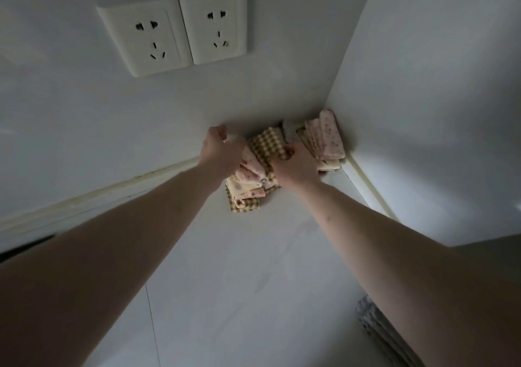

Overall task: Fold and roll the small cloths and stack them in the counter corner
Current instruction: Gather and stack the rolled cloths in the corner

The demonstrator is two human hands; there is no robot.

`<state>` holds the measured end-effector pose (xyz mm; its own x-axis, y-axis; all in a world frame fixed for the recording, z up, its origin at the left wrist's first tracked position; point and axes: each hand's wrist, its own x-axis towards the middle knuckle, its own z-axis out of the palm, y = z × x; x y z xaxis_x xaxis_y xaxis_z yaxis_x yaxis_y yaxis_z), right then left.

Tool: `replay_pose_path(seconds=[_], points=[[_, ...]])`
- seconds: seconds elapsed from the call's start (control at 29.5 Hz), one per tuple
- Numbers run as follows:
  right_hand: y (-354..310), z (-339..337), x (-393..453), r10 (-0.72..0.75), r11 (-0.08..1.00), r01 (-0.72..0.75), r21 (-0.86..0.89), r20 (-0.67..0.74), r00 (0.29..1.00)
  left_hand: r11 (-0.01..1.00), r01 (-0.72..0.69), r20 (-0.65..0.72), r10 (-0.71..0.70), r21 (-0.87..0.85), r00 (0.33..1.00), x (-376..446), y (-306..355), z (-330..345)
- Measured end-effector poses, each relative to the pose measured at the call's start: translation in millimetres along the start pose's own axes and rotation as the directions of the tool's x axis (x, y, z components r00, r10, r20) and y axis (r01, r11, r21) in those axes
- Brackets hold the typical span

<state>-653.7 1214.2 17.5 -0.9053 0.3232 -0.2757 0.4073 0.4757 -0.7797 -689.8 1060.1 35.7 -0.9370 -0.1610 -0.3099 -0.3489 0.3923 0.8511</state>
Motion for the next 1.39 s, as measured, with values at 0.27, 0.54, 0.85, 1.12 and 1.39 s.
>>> replay_pose_path(seconds=[0.27, 0.54, 0.85, 1.12, 1.39], points=[[6.0, 4.6, 1.2, -0.026, 1.000, 0.027, 0.014, -0.071, 0.997, 0.998, 0.063, 0.000, -0.063, 0.028, 0.998, -23.1, -33.0, 8.6], [-4.9, -6.9, -7.7, -0.105, 0.942, 0.093, -0.323, -0.021, 0.994, 0.993, 0.115, 0.017, -0.115, 0.004, 0.993, -25.0, -25.8, 6.6], [27.1, -44.7, -57.8, -0.124, 0.979, 0.096, -0.180, -0.150, 0.981, 0.894, -0.368, 0.025, 0.374, 0.255, 0.927, -63.1, -31.5, -6.6], [134.4, -96.7, -147.5, -0.025, 0.963, -0.077, -0.257, -0.372, 0.928, 0.812, -0.509, 0.234, 0.456, 0.286, 0.859, -135.7, -69.1, -5.4], [206.6, -109.9, -227.3, 0.300, 0.822, -0.463, -0.330, -0.441, 0.846, 0.798, -0.514, 0.434, 0.361, 0.314, 0.826, -205.4, -99.1, 0.6]])
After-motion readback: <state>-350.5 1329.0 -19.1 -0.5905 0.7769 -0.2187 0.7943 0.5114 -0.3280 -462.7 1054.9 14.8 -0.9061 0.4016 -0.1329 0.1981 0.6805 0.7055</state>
